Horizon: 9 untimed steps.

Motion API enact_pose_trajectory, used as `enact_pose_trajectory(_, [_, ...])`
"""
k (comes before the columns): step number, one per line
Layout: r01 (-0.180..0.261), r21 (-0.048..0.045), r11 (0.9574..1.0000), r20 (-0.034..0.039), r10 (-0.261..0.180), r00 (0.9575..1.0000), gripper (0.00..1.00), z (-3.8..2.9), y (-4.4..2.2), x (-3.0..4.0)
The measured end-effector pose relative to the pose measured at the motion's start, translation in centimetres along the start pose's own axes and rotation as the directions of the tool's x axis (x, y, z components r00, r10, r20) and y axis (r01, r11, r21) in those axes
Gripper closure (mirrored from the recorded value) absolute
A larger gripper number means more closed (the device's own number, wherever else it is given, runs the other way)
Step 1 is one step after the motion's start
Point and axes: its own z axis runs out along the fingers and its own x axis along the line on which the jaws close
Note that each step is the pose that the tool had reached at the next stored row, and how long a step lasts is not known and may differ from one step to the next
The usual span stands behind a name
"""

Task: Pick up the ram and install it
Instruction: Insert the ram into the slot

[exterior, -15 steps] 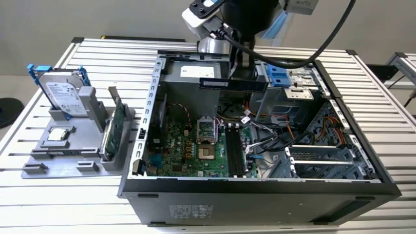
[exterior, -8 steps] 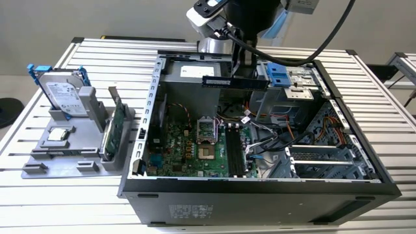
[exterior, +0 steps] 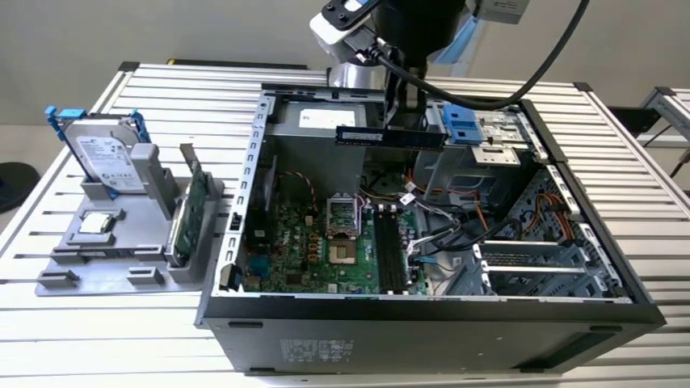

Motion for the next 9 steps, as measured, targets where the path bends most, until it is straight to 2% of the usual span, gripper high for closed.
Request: enact_pose_trajectory(9, [-0.005,0.0001,1.0,0.0,0.005,1.0,1.0,0.01,0.0,0.0])
